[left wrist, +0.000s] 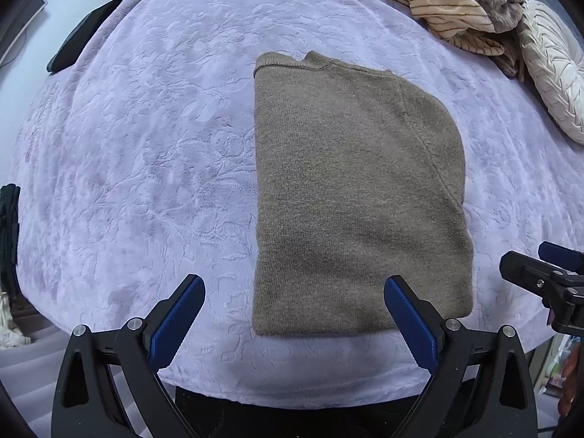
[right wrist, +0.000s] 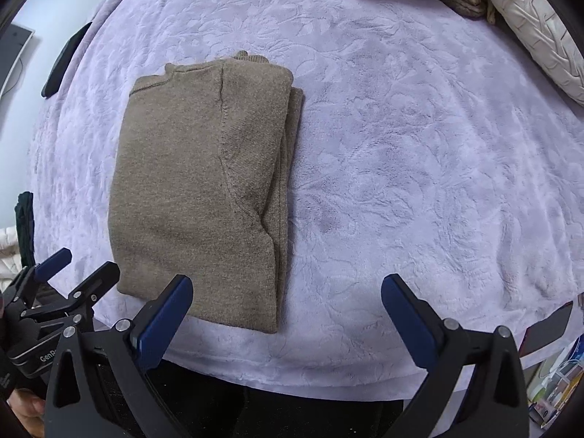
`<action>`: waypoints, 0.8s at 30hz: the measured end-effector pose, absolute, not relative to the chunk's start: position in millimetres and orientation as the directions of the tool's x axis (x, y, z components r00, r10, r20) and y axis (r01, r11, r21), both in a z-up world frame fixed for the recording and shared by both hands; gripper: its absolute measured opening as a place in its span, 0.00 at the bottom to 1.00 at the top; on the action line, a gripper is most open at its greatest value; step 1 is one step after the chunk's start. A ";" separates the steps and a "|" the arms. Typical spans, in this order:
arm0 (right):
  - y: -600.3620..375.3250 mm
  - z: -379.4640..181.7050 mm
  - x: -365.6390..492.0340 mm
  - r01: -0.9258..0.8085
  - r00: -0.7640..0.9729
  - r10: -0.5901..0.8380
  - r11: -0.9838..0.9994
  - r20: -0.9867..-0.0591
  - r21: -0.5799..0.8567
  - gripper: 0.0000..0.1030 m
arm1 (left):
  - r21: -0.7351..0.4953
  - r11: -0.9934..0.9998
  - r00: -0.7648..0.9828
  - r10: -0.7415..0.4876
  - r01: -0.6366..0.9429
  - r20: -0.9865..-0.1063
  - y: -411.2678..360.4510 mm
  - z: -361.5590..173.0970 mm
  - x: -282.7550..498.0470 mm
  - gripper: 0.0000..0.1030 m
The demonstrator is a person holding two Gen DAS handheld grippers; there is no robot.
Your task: Fold small clothes
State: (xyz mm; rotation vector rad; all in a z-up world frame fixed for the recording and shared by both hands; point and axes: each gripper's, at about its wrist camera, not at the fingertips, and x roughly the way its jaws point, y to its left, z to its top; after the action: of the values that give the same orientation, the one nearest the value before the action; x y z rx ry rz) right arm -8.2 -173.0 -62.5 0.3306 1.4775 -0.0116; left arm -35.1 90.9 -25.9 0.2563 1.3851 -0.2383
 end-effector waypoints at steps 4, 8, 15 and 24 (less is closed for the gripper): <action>-171.4 -56.2 -8.3 0.210 0.117 0.200 0.952 -0.973 0.221 1.00 | 0.034 0.952 0.197 -0.028 0.303 -0.980 89.1 -15.2 -39.8 0.96; -169.7 -52.0 -8.8 0.203 0.131 0.196 0.954 -0.972 0.219 1.00 | 0.019 0.957 0.193 -0.038 0.288 -0.980 89.4 -10.3 -43.2 0.96; -163.1 -46.9 -9.0 0.176 0.145 0.177 0.964 -0.973 0.201 1.00 | 0.028 0.957 0.182 -0.026 0.289 -0.983 88.0 -5.5 -47.4 0.96; -152.8 -31.9 -9.2 0.170 0.177 0.149 0.969 -0.973 0.180 1.00 | 0.007 0.952 0.158 -0.044 0.306 -0.986 87.5 -2.0 -39.7 0.96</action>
State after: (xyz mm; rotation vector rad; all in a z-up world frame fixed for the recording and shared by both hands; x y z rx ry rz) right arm -9.2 -152.8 -31.9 0.2712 1.3978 -0.0147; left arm -39.7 87.5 -2.0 0.2243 1.3928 -0.2532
